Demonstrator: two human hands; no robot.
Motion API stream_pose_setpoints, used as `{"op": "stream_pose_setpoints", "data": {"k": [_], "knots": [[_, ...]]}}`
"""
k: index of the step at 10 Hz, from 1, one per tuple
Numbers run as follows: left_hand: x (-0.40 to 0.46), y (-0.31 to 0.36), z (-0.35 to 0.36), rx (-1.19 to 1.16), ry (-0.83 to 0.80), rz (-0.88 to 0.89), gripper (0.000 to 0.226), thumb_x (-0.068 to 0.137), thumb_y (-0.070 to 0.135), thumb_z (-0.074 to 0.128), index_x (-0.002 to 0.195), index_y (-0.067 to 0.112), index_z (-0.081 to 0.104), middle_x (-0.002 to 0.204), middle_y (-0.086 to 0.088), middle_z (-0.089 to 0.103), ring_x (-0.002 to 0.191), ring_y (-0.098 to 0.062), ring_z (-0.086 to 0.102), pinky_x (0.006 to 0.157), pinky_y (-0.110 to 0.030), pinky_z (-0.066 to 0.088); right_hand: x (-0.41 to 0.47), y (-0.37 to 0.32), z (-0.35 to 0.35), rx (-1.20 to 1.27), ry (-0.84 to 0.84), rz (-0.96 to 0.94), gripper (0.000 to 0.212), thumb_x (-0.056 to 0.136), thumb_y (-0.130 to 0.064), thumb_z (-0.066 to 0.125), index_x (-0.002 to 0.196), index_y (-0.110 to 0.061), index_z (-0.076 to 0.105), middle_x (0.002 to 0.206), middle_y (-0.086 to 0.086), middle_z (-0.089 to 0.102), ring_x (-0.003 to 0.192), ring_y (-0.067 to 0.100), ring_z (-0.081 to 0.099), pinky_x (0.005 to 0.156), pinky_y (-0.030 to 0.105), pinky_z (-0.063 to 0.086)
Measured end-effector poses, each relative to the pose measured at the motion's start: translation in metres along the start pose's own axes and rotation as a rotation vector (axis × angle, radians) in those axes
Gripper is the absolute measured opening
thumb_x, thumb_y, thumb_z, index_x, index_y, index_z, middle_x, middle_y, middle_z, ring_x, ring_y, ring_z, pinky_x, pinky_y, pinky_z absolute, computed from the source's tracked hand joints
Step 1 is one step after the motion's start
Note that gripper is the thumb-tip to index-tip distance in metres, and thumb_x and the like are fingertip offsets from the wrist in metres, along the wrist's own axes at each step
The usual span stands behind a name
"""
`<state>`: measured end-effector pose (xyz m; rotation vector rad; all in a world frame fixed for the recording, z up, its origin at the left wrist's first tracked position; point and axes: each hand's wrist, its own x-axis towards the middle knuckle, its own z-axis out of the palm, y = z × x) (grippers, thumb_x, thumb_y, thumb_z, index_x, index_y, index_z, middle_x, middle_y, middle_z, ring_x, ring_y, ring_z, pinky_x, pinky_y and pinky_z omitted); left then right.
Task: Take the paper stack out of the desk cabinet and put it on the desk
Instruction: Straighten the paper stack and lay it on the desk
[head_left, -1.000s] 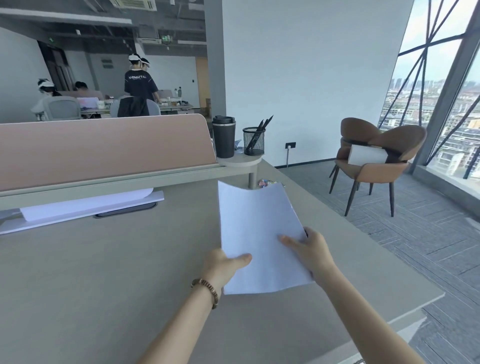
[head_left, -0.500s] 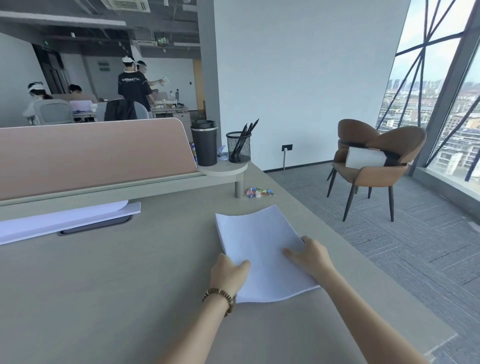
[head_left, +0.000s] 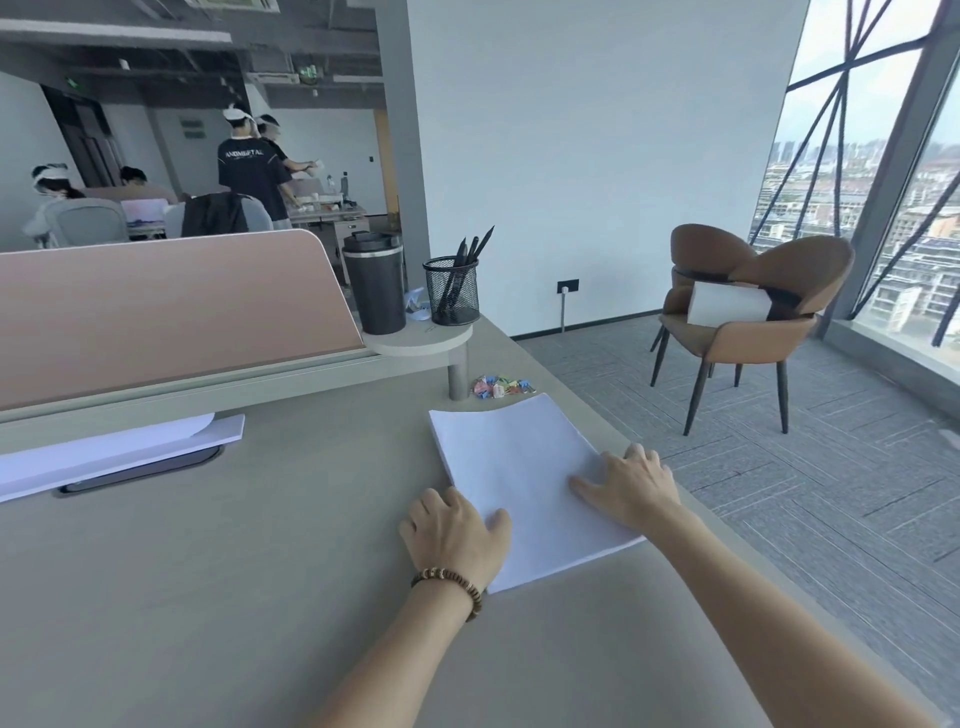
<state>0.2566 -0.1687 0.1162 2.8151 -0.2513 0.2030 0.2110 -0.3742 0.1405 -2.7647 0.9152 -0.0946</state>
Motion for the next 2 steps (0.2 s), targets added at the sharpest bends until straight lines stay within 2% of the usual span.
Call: {"op": "stream_pose_setpoints", "data": {"k": [1,2], "knots": [[-0.003,-0.004,0.001,0.020,0.010,0.002,0.057,0.083,0.065,0.042,0.104,0.014,0.057,0.112,-0.005,0.056,0.108,-0.029,0.050,0.089,-0.040,0.037,0.000,0.002,0.000,-0.064,0.023,-0.025,0.073,0.083,-0.075,0.041,0.122,-0.018,0.065,0.131,0.012,0.053,0.129,0.034,0.046,0.106,0.044,0.036],[-0.005,-0.008,-0.011,-0.062,0.004,0.003,0.063,0.081,0.071,0.041,0.106,0.015,0.055,0.113,-0.006,0.054,0.113,-0.029,0.048,0.093,-0.040,0.038,-0.007,0.000,-0.003,-0.052,0.107,-0.046,0.070,0.087,-0.073,0.041,0.125,-0.016,0.059,0.130,0.013,0.054,0.126,0.035,0.049,0.103,0.044,0.037]]}}
